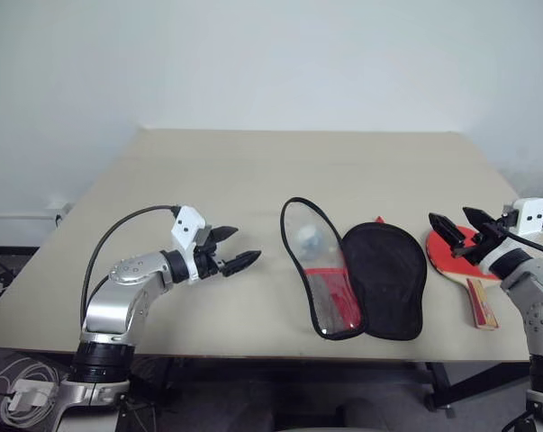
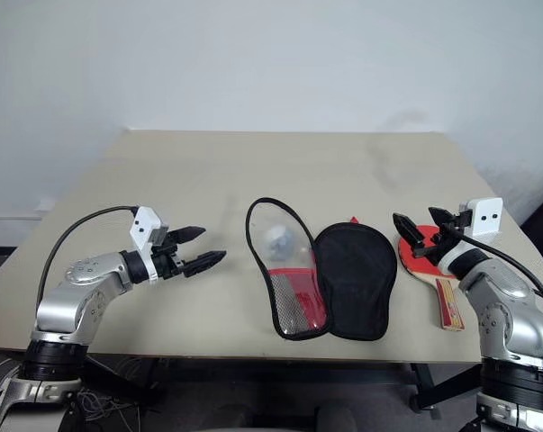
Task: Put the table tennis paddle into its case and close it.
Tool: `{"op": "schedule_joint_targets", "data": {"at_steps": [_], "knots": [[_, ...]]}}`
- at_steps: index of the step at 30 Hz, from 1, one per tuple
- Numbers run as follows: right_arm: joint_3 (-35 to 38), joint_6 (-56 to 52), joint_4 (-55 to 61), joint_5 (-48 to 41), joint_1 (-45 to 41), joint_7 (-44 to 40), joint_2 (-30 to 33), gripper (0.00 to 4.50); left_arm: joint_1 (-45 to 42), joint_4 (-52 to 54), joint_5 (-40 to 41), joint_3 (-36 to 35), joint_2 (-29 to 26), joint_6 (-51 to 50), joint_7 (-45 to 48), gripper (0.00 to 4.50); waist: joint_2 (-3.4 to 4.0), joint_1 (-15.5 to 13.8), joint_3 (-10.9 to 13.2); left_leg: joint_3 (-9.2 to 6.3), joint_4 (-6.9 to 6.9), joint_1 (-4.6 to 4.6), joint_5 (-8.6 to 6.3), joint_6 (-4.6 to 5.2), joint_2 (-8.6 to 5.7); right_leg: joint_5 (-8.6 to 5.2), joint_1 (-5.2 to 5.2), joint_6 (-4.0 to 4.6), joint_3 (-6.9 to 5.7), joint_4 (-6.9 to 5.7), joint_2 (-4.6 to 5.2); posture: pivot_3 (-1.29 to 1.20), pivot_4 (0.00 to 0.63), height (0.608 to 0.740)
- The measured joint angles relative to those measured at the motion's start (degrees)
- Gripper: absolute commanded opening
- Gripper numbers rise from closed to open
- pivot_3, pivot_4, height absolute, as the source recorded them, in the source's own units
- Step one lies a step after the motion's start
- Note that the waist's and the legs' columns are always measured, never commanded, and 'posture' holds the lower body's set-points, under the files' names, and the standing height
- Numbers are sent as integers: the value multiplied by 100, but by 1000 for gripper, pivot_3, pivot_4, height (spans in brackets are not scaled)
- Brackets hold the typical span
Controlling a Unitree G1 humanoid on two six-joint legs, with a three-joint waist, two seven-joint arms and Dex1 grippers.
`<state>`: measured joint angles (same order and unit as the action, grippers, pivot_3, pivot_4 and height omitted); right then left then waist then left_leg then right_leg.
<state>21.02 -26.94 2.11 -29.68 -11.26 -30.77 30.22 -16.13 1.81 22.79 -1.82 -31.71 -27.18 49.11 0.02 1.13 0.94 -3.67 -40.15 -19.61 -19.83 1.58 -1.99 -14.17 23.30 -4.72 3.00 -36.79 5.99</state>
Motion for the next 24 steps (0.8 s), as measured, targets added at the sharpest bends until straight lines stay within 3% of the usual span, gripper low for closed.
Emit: {"op": "schedule_joint_targets", "data": {"at_steps": [14, 24], "knots": [[-41, -40, 185, 5, 141, 289, -140, 4485, -127, -1, 69, 143, 45, -168, 174, 4500, 0, -2, 0, -1, 0, 0, 0, 0, 0, 0, -1, 0, -2, 0, 0, 0, 0, 716], [640, -564, 354, -63, 900, 695, 60, 4485, -231, -16, 59, 518, 218, -218, 463, 4500, 0, -2, 0, 2, 0, 0, 0, 1, 1, 0, -2, 0, 1, 0, -3, 0, 0, 716]]}}
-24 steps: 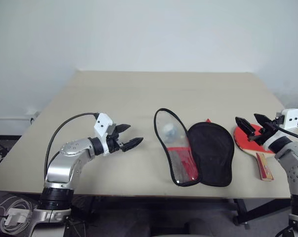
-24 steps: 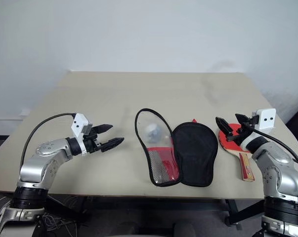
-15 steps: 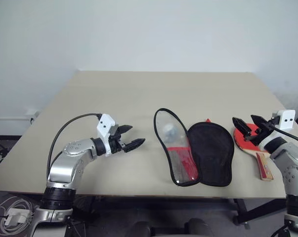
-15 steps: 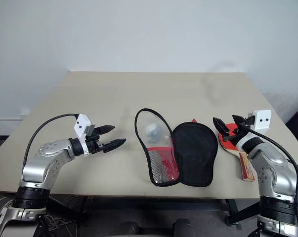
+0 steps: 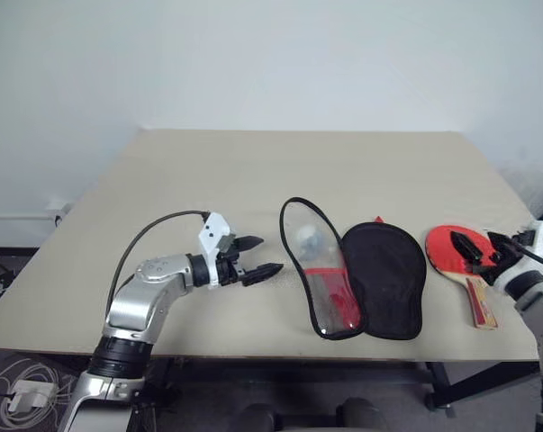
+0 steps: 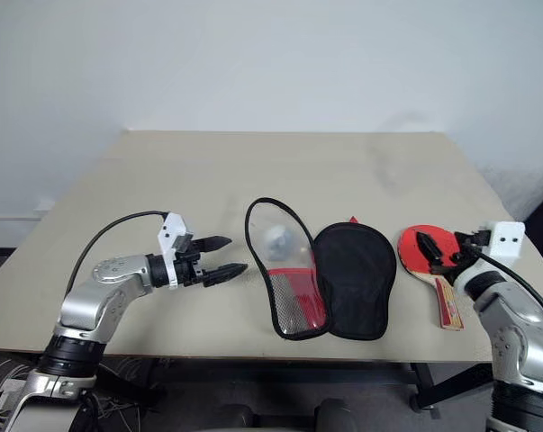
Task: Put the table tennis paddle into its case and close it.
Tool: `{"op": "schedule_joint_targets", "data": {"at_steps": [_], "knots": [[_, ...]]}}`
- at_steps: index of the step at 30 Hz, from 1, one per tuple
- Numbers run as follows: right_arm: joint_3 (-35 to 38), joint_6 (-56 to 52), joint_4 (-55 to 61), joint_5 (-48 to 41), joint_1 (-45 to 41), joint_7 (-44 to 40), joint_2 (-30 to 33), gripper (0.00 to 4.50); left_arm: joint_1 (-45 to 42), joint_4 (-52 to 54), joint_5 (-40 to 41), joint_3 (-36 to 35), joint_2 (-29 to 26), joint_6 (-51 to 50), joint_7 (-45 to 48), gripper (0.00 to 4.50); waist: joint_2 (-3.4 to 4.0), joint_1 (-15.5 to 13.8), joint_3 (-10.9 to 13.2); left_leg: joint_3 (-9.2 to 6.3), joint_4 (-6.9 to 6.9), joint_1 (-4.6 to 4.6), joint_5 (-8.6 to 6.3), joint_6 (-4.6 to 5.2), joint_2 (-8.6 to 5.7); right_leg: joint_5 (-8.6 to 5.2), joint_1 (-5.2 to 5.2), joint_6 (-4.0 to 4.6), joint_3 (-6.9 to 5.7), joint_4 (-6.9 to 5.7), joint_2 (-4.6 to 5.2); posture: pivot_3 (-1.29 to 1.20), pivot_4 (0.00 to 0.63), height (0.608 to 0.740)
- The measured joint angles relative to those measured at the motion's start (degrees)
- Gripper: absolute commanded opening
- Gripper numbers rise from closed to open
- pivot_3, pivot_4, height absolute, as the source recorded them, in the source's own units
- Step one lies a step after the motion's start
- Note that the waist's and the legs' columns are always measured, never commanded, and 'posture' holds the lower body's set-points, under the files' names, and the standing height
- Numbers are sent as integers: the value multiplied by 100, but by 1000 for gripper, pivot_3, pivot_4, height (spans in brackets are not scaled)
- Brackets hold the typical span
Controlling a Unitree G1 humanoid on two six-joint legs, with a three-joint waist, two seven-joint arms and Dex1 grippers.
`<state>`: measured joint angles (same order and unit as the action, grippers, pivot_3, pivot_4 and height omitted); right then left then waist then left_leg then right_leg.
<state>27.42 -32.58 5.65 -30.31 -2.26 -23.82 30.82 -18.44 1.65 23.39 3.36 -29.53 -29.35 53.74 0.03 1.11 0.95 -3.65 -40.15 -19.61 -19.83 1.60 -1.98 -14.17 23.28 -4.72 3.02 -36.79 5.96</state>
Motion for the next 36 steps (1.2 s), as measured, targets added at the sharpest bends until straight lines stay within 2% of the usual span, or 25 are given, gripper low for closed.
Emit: {"op": "schedule_joint_targets", "data": {"at_steps": [10, 16, 26, 29, 34, 36], "knots": [[320, -1197, 188, -168, 708, 190, 250, 4485, -105, -245, -48, 232, 31, -31, 253, 4500, 0, -1, 0, 2, -1, 2, 0, 5, 0, 0, -6, 0, 1, 1, -1, 0, 0, 716], [160, -1669, -82, -73, 638, 189, 508, 4485, -207, -319, -74, 238, 110, 9, 268, 4500, -1, -1, 0, 2, -1, 3, 0, 5, 0, 0, -7, 0, 0, 2, -1, 0, 0, 716], [-230, -1699, -529, 247, 237, 199, 549, 4485, -458, -686, -225, 272, 214, 222, 343, 4500, -7, 0, 0, -3, -4, 4, 0, 6, 0, 0, -13, 0, -4, 5, -2, 0, 0, 716], [-361, -1689, -609, 367, 150, 198, 603, 3943, -479, -704, -241, 274, 222, 282, 393, 4500, -15, 1, -3, -3, -4, 5, 0, 5, 1, 0, -13, 0, -4, 5, -2, 0, 0, 716], [-609, -1705, -709, 598, 82, 156, 693, 2349, -527, -858, -279, 275, 228, 314, 435, 4500, -62, 1, -29, -11, -4, 9, 0, 5, 3, 0, -24, 0, -12, 8, -3, 0, 0, 716], [-674, -1740, -700, 599, 81, 109, 692, 1888, -543, -889, -298, 274, 228, 319, 439, 4500, -81, -1, -38, -17, -6, 17, 0, 5, 3, 0, -40, 0, -19, 15, -2, 0, 0, 716]]}}
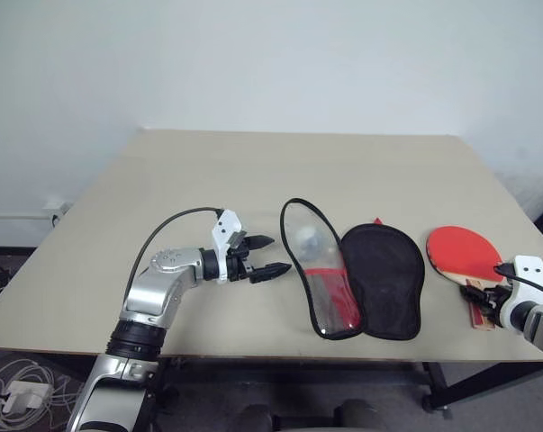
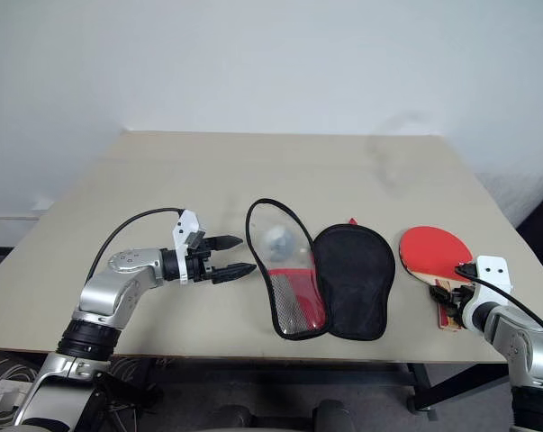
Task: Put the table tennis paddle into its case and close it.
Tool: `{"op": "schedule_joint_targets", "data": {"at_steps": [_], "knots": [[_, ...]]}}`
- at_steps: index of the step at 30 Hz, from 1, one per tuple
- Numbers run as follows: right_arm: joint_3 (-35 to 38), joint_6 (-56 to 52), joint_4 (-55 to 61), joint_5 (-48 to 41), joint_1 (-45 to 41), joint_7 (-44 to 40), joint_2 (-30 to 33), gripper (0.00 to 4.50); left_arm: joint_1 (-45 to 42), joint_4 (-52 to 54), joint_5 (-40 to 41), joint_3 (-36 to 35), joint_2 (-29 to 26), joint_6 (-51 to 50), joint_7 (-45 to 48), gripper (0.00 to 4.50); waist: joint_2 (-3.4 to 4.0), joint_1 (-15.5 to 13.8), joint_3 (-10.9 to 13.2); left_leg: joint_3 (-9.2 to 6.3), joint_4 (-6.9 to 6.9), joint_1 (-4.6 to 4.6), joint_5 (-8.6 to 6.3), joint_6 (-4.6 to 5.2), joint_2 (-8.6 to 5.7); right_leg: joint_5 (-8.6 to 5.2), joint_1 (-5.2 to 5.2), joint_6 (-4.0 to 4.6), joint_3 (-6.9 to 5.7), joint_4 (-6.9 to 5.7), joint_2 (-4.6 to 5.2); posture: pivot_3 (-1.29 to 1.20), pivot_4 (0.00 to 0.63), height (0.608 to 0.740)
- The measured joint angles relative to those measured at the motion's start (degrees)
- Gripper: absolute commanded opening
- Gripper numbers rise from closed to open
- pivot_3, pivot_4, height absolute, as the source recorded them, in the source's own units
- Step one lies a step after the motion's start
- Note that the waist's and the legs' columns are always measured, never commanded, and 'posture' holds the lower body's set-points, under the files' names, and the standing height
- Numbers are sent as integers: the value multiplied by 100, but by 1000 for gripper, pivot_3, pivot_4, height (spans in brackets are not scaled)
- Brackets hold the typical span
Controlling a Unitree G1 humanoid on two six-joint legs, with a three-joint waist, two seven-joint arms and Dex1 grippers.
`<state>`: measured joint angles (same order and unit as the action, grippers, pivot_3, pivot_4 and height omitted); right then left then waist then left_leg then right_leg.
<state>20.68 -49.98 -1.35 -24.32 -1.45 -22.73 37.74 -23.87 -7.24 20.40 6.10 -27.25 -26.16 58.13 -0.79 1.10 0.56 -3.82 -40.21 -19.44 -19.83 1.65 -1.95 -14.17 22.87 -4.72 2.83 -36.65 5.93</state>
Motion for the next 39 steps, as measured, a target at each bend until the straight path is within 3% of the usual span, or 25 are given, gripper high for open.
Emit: {"op": "schedule_joint_targets", "data": {"at_steps": [7, 12, 18, 21, 26, 31, 39], "knots": [[-23, -363, 227, -10, 4, 14, -2, 1405, -47, -55, -37, 0, 26, 34, 4, 4500, -5, -29, 4, -7, 1, 42, -7, 10, 0, -1, -47, -1, -10, 14, 2, 0, 0, 716], [342, -1048, 577, -269, -68, 132, -4, 1230, -52, -161, -43, 18, 75, 45, 7, 4500, 42, -57, 26, 1, 1, 34, -7, 11, -1, -1, -35, -1, -1, 9, 3, 0, 0, 716], [895, -2488, 1590, -744, -1384, 672, -48, 1230, -160, -286, -59, 140, 228, 55, 15, 4500, 84, -48, 44, 3, 5, 28, -7, 11, 0, -1, -22, -1, 2, 3, 1, 0, 0, 716], [1036, -3194, 1965, -781, -1894, 943, -328, 1230, -185, -317, -77, 182, 254, 57, 29, 4500, 76, -75, 41, -5, 4, 17, -7, 11, 0, -1, -17, -1, -6, 5, 1, 0, 0, 716], [979, -4203, 2288, -758, -2058, 1289, -1320, 1230, -245, -500, -157, 183, 291, 67, 33, 4500, 77, -129, 40, 1, -9, -33, -5, 8, -5, 0, 43, -1, 2, -16, 5, 0, 0, 716], [866, -4210, 2684, -771, -1918, 1784, -2330, 1230, -385, -566, -169, 202, 384, 183, 66, 4500, 82, -122, 39, 3, -9, -41, -2, 4, -6, 0, 59, 0, 2, -21, 5, 0, 0, 716], [766, -4210, 3103, -881, -1354, 2338, -2826, 1230, -413, -738, -201, 208, 403, 245, 82, 4500, 84, -121, 39, 2, -7, -41, -2, 3, -5, 0, 59, 0, 0, -20, 3, 0, 0, 716]]}}
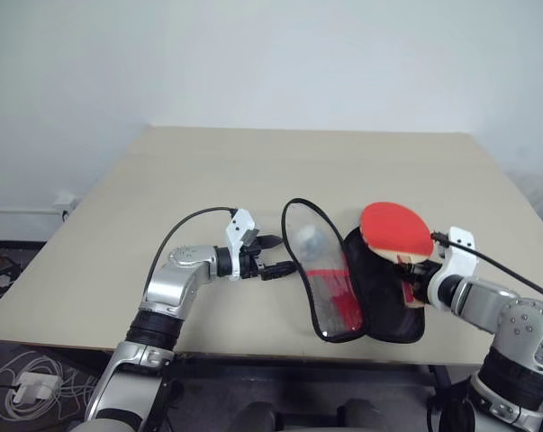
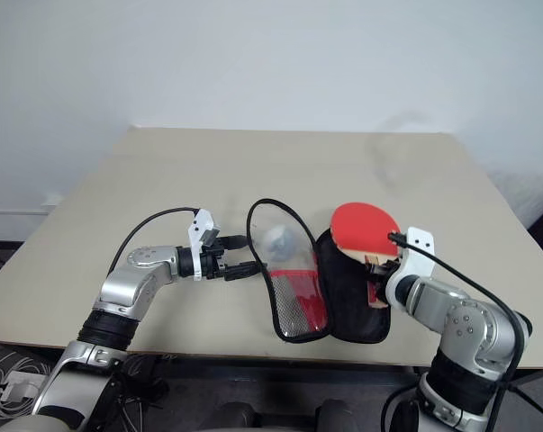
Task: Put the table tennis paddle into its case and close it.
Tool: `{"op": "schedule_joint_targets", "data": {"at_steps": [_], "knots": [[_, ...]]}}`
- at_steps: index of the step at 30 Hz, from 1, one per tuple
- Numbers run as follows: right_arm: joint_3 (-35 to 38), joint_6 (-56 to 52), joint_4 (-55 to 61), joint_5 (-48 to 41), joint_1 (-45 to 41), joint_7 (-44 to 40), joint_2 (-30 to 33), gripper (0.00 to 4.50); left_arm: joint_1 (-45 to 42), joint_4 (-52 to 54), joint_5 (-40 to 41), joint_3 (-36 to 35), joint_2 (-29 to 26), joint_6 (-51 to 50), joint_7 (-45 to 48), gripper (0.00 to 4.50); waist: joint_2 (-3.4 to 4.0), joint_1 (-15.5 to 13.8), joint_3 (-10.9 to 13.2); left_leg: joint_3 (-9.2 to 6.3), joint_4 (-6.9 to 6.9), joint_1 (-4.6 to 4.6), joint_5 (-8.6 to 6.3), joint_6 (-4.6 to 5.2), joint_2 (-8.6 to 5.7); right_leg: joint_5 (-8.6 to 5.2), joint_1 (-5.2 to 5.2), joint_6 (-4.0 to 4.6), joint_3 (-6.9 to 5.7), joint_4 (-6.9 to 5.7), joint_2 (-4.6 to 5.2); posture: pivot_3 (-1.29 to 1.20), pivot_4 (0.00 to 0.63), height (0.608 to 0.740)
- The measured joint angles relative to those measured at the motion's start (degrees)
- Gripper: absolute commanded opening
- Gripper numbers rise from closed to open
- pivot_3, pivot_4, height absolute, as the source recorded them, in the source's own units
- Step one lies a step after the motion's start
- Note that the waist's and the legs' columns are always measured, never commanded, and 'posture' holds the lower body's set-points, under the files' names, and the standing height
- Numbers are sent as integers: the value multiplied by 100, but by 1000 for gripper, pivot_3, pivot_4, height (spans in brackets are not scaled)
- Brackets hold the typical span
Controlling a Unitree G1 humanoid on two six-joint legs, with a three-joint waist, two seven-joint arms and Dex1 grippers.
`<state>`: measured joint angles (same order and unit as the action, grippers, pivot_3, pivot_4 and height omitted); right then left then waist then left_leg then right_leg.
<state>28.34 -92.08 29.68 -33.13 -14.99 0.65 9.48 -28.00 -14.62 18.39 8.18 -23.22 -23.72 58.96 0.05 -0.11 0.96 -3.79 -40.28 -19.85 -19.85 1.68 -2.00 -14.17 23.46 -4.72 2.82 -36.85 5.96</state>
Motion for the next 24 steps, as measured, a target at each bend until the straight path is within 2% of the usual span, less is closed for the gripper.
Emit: {"op": "schedule_joint_targets", "data": {"at_steps": [11, 23, 24], "knots": [[-204, 1, 437, -268, 567, 380, -300, 1230, -146, -175, -84, 18, 96, 125, 84, 4500, 1, 13, 0, -3, 2, 2, 0, 0, 1, 0, -2, 0, -2, 0, -3, 0, 0, 716], [-420, 0, 560, -461, 789, 514, -168, 1230, -145, -177, -133, 32, 160, 129, 90, 4500, 1, 13, 0, -1, 2, 4, 0, 1, 1, 0, -5, 0, -2, 2, -3, 0, 0, 716], [-428, 0, 557, -457, 789, 522, -157, 1579, -146, -177, -155, 31, 164, 129, 85, 4500, 1, 14, 0, -2, 2, 4, 0, 1, 1, 0, -6, 0, -2, 2, -3, 0, 0, 716]]}}
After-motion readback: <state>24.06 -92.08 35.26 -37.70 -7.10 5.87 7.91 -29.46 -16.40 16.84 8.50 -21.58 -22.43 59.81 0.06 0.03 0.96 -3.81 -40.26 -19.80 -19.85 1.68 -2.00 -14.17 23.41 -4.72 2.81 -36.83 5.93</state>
